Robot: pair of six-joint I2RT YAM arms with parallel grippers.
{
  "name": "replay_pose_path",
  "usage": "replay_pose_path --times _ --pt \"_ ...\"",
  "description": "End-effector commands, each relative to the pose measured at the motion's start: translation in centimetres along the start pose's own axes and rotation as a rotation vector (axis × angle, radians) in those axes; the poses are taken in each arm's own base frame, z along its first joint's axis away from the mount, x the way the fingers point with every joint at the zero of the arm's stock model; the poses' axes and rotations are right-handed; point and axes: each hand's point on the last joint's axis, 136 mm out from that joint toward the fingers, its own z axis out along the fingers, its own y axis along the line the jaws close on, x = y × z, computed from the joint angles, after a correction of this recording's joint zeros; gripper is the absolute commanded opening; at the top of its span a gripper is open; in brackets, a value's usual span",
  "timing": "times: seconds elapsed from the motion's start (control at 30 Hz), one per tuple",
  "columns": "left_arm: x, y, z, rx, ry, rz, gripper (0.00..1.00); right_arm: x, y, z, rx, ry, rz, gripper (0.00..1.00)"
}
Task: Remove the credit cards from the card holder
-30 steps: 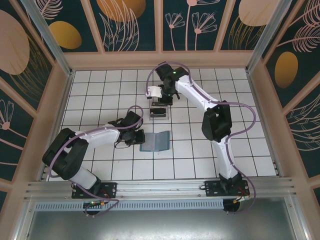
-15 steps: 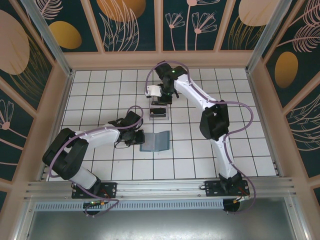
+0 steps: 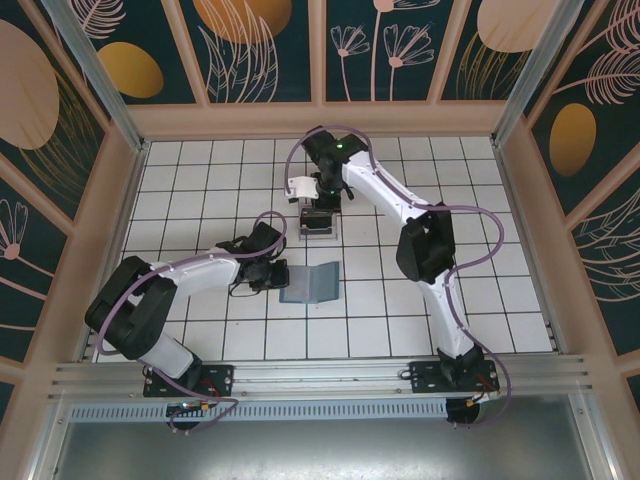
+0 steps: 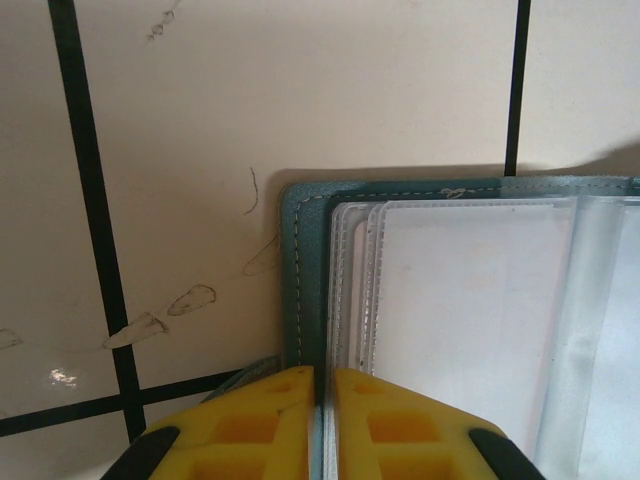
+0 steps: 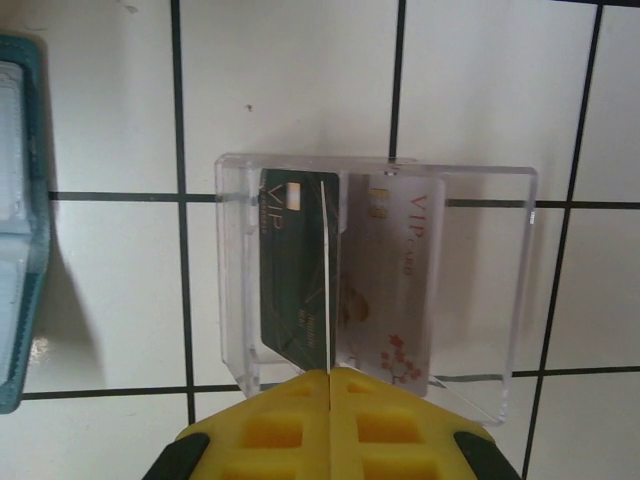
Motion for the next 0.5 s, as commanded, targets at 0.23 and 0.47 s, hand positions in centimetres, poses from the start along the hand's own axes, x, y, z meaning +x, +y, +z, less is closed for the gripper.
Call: replay_pose_path --times 0.23,0.47 --pt "-0.1 0.5 -0.2 -0.031 -0.001 -0.006 0.14 0.0 0.9 0.2 -0.039 0.017 0.016 0.0" --pt "-0.1 0.5 -0.3 -0.03 -0.003 -0.007 0.14 0.0 1.1 1.8 -0.067 0.016 0.018 0.0"
